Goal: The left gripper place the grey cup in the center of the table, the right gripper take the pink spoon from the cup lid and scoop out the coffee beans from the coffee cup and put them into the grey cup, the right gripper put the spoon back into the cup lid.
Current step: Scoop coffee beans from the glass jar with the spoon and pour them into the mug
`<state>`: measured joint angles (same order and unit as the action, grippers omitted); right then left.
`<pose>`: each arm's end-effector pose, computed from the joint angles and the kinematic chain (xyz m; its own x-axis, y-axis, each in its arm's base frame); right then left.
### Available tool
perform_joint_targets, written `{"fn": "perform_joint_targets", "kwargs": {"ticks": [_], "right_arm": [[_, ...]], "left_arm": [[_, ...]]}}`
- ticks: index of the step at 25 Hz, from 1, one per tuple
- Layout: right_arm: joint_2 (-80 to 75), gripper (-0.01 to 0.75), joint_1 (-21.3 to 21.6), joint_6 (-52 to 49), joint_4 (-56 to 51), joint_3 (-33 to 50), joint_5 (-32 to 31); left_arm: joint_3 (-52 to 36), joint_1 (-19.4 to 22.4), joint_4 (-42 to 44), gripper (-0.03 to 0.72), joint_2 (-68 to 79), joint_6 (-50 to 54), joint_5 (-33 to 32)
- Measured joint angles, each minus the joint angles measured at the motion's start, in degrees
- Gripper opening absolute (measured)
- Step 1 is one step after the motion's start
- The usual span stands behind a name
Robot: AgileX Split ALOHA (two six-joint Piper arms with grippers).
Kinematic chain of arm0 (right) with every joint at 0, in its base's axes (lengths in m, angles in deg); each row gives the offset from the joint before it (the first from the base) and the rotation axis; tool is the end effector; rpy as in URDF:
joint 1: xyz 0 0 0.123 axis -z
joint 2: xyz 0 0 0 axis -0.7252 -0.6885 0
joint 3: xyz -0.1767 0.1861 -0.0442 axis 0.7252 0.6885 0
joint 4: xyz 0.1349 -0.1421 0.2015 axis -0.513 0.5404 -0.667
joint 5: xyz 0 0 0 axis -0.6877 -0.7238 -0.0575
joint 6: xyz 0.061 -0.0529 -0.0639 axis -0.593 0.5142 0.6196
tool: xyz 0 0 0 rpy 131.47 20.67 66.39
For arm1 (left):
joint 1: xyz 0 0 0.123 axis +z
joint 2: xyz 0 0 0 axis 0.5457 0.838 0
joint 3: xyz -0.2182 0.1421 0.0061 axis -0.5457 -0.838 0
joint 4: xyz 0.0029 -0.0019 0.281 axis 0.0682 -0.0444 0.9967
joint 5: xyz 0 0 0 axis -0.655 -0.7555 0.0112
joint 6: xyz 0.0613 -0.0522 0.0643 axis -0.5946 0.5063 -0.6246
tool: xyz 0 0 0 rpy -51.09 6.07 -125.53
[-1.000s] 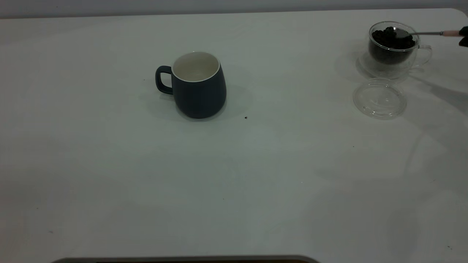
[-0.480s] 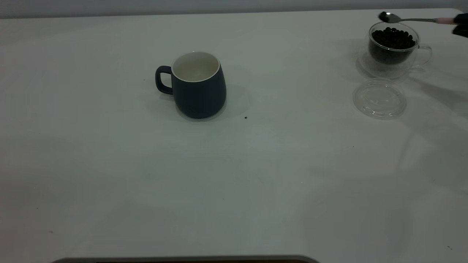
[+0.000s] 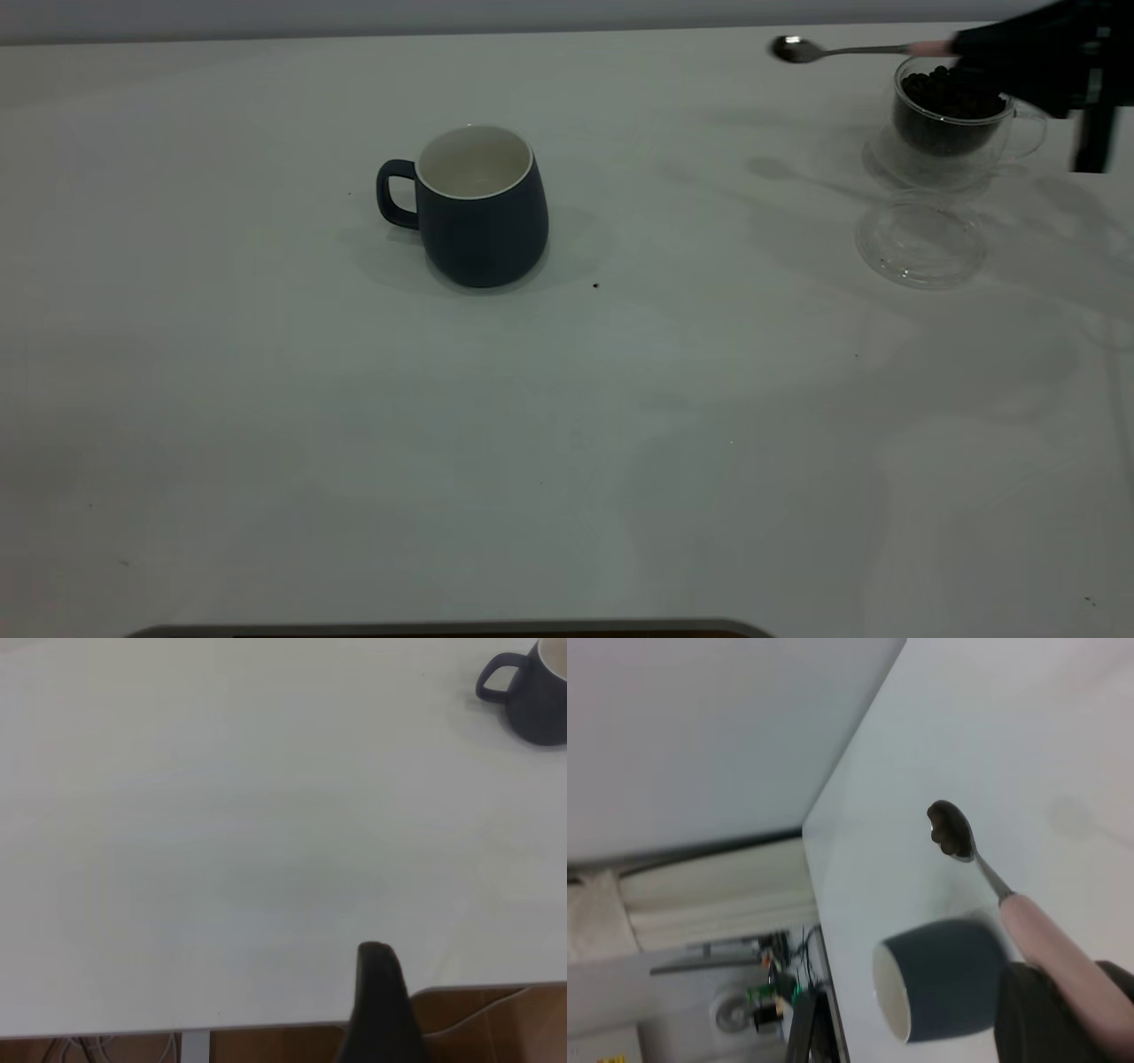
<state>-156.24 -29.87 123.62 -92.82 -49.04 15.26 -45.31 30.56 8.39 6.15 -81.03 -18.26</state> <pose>0.3910 -0.0200 -0.0144 -0.8318 0.5551 -0.0096 0.1791 0.2848 0.9417 0.0519 -0.0014 0.2760 -0.5162 0.0200 -0.8562 0.0355 0.9994 0.0019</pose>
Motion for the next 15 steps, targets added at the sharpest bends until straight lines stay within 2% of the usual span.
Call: {"fn": "perform_joint_targets", "kwargs": {"ticks": [6, 11, 15], "right_arm": [[0.1, 0.114, -8.6, 0.0, -2.8, 0.0, 0.6], [0.1, 0.114, -15.6, -0.3, -4.5, -0.1, 3.9], [0.1, 0.114, -19.3, -1.0, -4.8, -0.2, 5.8]], "left_arm": [[0.0, 0.0, 0.0, 0.588, 0.0, 0.0, 0.0], [0.0, 0.0, 0.0, 0.588, 0.0, 0.0, 0.0], [0.0, 0.0, 0.0, 0.588, 0.0, 0.0, 0.0]]}}
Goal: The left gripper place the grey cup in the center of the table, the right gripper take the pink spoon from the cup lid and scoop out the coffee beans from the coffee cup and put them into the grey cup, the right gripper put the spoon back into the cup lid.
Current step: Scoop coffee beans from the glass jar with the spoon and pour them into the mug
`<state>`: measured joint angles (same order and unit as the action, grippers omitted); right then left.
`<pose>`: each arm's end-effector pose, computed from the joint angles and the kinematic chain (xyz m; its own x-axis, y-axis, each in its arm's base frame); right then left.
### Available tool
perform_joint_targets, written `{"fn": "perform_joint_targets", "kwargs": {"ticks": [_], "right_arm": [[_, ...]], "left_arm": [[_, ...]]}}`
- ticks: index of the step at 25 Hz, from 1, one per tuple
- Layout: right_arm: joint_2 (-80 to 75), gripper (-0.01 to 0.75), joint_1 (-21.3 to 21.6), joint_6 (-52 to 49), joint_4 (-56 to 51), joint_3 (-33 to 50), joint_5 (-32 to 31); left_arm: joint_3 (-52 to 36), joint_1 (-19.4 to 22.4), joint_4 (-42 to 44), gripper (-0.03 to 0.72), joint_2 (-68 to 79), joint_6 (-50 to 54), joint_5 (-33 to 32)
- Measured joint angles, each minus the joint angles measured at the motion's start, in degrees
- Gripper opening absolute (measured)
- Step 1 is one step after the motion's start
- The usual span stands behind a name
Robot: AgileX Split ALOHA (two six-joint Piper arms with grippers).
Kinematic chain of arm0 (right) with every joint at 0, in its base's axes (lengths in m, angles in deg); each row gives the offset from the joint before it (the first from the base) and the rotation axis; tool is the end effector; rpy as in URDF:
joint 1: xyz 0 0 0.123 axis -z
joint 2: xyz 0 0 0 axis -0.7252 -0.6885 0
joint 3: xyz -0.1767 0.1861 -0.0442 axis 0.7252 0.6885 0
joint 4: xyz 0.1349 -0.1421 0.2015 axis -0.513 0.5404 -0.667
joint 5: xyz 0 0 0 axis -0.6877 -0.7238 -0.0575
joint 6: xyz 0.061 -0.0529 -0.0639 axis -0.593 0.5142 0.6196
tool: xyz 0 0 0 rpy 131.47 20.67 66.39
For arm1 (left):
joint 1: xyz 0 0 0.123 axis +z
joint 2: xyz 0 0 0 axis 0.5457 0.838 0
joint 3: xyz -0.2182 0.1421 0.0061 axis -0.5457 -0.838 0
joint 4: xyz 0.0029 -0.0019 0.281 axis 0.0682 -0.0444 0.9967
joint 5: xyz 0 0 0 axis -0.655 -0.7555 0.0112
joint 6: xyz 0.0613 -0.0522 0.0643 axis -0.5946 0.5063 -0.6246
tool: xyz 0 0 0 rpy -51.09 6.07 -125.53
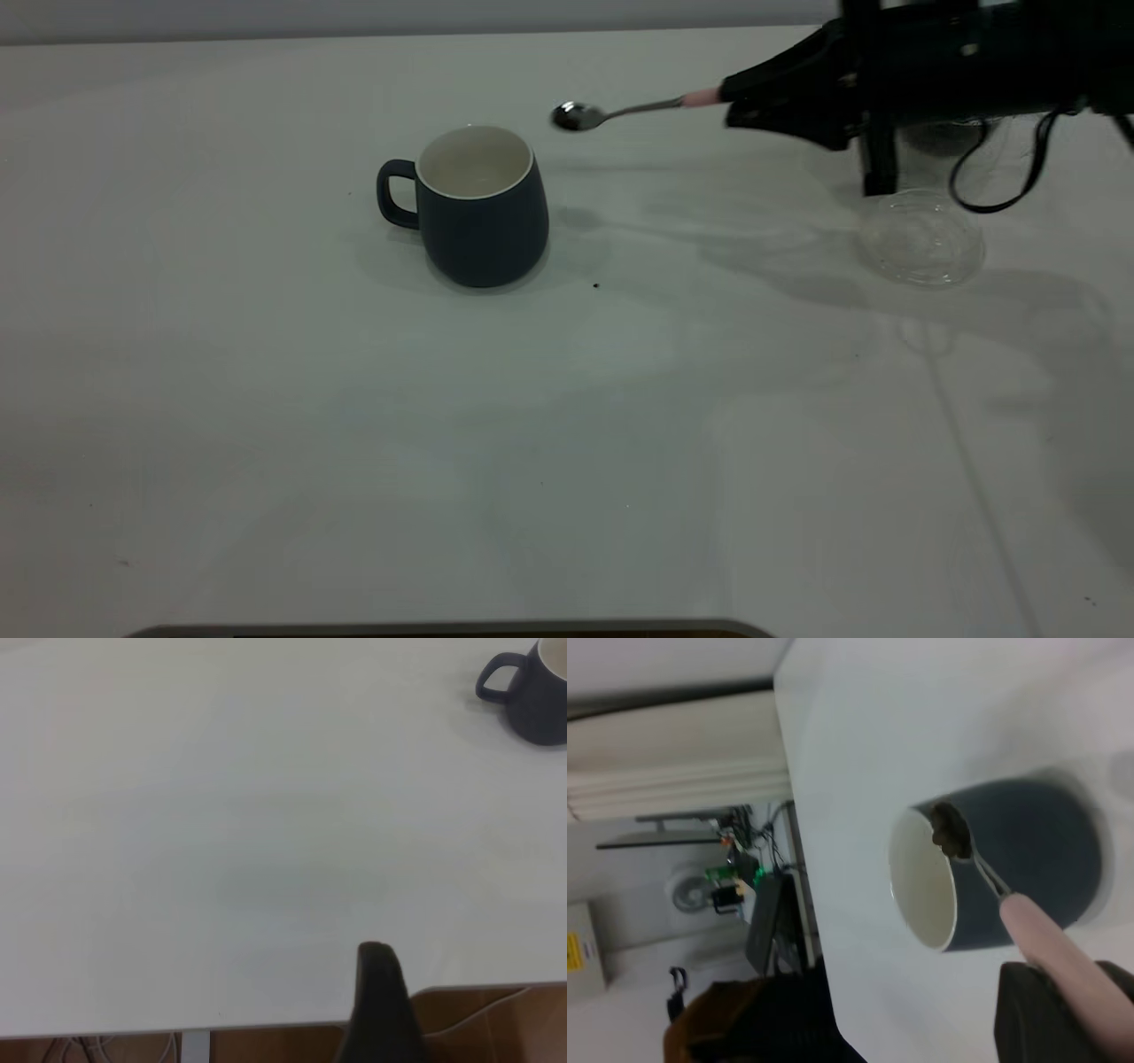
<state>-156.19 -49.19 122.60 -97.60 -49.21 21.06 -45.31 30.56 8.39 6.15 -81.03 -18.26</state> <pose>0.3867 0.1049 -0.0192 -0.9305 0.3662 -0.0004 0.1421 0.3623 0.9212 0.0519 -0.0014 0.2760 -0.5162 0.0200 -0.8562 0.0355 0.9994 0.0019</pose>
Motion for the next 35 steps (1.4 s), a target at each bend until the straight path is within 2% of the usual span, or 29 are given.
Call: {"fn": "perform_joint_targets", "kwargs": {"ticks": [11, 17, 22, 28, 31, 35], "right_arm": [[0.0, 0.114, -3.5, 0.0, -0.3, 0.0, 2.0], [0.0, 0.114, -4.5, 4.0, -0.4, -1.9, 3.2], [0.0, 0.114, -5.2, 13.5, -0.4, -3.1, 4.1], [0.0, 0.114, -5.5, 32.7, -0.3, -3.3, 4.4], [0.0, 0.114, -5.5, 37.2, -0.3, -3.3, 4.4], [0.1, 0.114, -5.5, 37.7, -0.3, -3.3, 4.4]], "left_arm": [[0.0, 0.0, 0.0, 0.588, 0.0, 0.0, 0.0], [0.0, 0.0, 0.0, 0.588, 0.0, -0.4, 0.0], [0.0, 0.0, 0.0, 0.588, 0.0, -0.4, 0.0], [0.0, 0.0, 0.0, 0.588, 0.0, -0.4, 0.0], [0.0, 0.0, 0.0, 0.588, 0.0, -0.4, 0.0], [0.0, 0.0, 0.0, 0.588, 0.0, -0.4, 0.0]]}}
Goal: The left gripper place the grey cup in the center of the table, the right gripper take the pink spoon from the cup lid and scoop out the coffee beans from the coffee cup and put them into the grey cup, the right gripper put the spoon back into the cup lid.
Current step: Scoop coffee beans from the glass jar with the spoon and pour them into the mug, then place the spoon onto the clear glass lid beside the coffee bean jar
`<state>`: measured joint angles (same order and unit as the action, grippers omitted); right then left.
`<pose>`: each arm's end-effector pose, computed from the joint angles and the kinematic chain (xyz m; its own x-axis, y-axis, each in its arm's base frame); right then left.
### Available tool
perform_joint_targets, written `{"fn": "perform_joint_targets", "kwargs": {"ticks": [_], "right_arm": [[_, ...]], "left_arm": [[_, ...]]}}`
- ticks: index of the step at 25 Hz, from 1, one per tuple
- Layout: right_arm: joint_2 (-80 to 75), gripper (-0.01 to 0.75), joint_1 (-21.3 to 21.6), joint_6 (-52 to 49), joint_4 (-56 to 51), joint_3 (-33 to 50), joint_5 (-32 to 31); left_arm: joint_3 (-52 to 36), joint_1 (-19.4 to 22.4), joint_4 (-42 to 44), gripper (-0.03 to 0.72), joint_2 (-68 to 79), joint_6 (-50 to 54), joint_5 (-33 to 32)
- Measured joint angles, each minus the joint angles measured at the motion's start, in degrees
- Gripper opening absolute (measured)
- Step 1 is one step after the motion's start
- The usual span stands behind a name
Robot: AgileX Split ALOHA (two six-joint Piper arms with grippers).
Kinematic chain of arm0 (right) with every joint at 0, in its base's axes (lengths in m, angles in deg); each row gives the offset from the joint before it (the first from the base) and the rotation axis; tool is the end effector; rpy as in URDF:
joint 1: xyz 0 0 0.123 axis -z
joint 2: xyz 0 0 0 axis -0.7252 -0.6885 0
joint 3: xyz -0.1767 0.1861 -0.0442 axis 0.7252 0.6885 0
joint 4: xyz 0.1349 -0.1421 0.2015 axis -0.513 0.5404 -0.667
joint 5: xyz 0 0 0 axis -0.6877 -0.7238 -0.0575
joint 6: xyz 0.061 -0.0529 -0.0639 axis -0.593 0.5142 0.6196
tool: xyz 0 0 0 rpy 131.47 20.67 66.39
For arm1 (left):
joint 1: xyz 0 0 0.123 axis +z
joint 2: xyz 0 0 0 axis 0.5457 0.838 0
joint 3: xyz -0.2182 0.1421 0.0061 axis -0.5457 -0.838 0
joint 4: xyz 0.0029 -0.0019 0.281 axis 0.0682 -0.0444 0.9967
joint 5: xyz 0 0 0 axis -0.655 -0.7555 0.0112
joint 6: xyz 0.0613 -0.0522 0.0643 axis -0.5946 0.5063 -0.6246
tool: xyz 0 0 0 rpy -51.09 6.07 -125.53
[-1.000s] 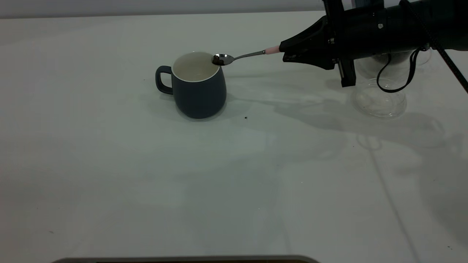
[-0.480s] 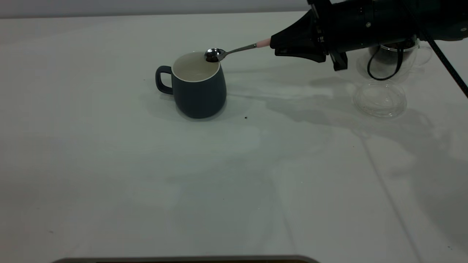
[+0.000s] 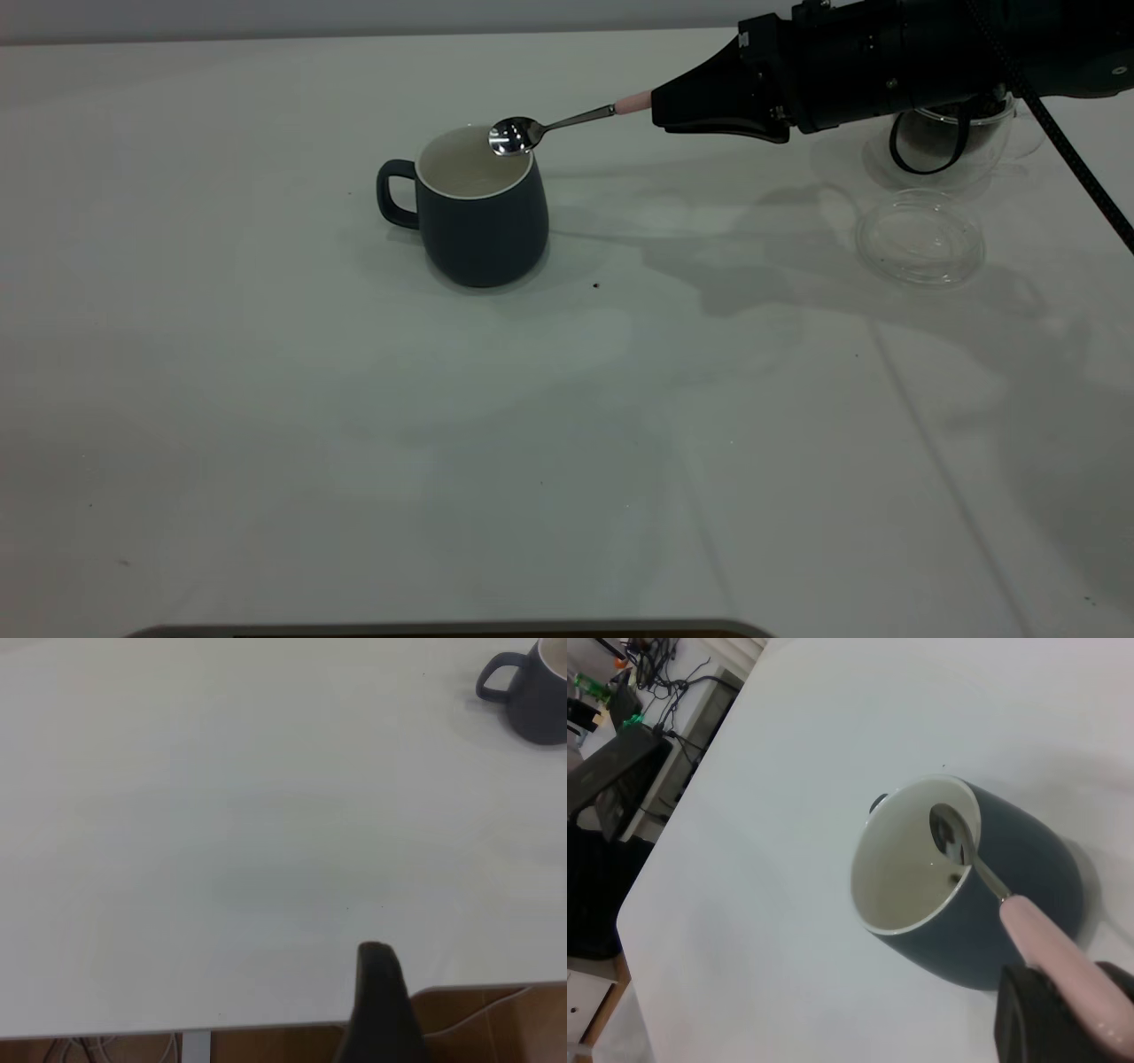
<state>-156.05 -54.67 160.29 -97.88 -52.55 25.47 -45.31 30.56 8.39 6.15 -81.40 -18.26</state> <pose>0.3948 0.1399 -0.0136 -0.7953 -0.0137 -0.6061 -0.5217 0.5249 0.6726 0.0519 -0.0014 0.2760 -0.5159 0.0265 -0.8562 0.0389 0.9992 0.0075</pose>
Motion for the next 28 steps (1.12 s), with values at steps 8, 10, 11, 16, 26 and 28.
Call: {"fn": "perform_joint_targets", "kwargs": {"ticks": [8, 10, 11, 16, 26, 28], "right_arm": [[13.2, 0.114, 1.0, -11.8, 1.2, 5.9, 5.6], [18.7, 0.114, 2.8, -14.6, 0.9, 10.4, 6.8], [20.9, 0.114, 4.4, -16.1, 0.9, 13.0, 7.2], [29.4, 0.114, 16.0, -20.0, 0.2, 25.3, 7.2], [29.8, 0.114, 34.2, -18.6, -0.1, 40.7, 5.5], [27.8, 0.114, 35.7, -18.1, -0.4, 40.8, 5.1]], "left_arm": [[0.0, 0.0, 0.0, 0.588, 0.0, 0.0, 0.0], [0.0, 0.0, 0.0, 0.588, 0.0, 0.0, 0.0], [0.0, 0.0, 0.0, 0.588, 0.0, 0.0, 0.0], [0.0, 0.0, 0.0, 0.588, 0.0, 0.0, 0.0], [0.0, 0.0, 0.0, 0.588, 0.0, 0.0, 0.0], [0.0, 0.0, 0.0, 0.588, 0.0, 0.0, 0.0]]}}
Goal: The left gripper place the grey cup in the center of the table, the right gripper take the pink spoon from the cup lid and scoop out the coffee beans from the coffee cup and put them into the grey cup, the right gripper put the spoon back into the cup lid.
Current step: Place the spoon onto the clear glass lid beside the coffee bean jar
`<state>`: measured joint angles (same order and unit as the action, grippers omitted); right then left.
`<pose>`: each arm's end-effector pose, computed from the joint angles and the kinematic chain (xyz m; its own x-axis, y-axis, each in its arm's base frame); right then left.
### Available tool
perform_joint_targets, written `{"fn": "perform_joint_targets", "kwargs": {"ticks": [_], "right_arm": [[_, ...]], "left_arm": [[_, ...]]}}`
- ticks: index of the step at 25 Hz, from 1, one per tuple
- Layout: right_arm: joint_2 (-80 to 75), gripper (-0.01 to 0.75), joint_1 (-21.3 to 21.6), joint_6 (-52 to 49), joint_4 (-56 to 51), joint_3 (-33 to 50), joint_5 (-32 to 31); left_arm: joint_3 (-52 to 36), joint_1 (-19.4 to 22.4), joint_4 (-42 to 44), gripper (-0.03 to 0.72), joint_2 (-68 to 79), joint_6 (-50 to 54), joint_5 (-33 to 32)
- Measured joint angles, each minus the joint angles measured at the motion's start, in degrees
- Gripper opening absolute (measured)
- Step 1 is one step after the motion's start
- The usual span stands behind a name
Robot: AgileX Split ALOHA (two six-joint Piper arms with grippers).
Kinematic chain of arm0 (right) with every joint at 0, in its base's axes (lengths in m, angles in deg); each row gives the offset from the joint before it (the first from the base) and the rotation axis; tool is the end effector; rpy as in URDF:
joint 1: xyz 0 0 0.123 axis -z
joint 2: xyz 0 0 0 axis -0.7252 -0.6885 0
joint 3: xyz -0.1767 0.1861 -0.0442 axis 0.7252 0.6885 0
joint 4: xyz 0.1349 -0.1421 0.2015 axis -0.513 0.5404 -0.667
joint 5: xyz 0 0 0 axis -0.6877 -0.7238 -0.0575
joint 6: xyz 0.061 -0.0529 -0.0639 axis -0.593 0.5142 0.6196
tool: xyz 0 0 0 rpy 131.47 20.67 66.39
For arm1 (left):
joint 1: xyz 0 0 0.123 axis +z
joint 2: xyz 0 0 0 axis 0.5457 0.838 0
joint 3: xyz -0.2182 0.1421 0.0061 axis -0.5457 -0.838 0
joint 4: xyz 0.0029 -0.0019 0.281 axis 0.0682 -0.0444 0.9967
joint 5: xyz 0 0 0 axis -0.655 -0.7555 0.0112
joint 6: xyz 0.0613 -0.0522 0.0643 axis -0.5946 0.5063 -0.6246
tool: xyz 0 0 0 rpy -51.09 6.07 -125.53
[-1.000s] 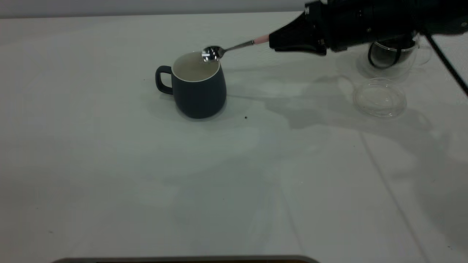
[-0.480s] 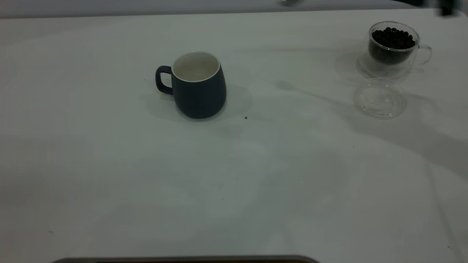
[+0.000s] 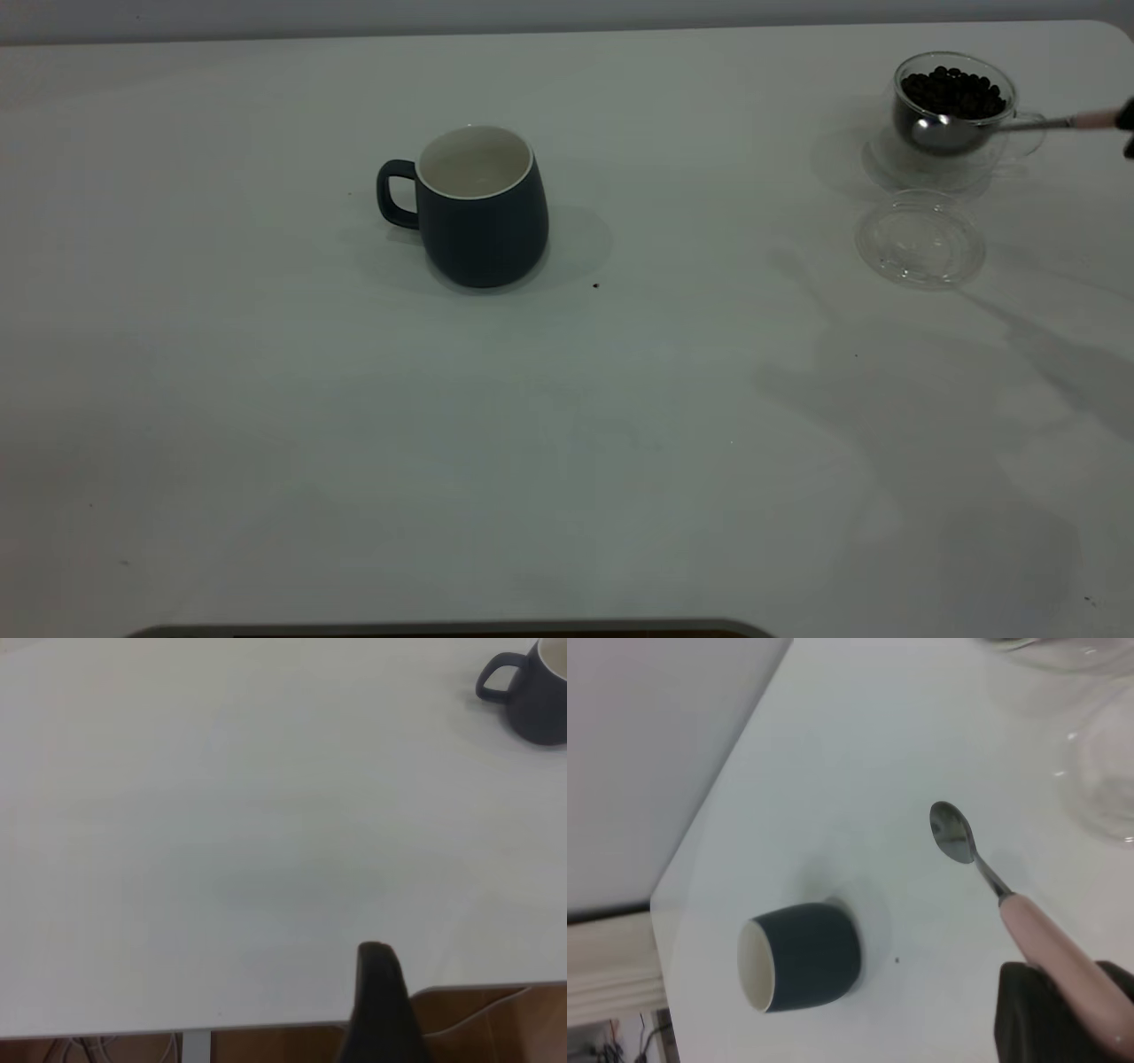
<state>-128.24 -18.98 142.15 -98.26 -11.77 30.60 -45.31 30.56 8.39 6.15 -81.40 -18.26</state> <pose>0.2584 -0.0481 0.0271 -0.6993 0.6958 -0.1634 0.3206 0.5097 0.7984 0.0519 -0.0014 0.2760 -0.5159 0.0265 -0.8562 0.0389 0.9992 0.0075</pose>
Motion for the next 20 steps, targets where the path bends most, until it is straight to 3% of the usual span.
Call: {"fn": "perform_joint_targets", "kwargs": {"ticks": [20], "right_arm": [[-22.1, 0.114, 1.2, -0.2, -0.4, -14.8, -1.3]], "left_arm": [[0.0, 0.0, 0.0, 0.588, 0.0, 0.0, 0.0]]}}
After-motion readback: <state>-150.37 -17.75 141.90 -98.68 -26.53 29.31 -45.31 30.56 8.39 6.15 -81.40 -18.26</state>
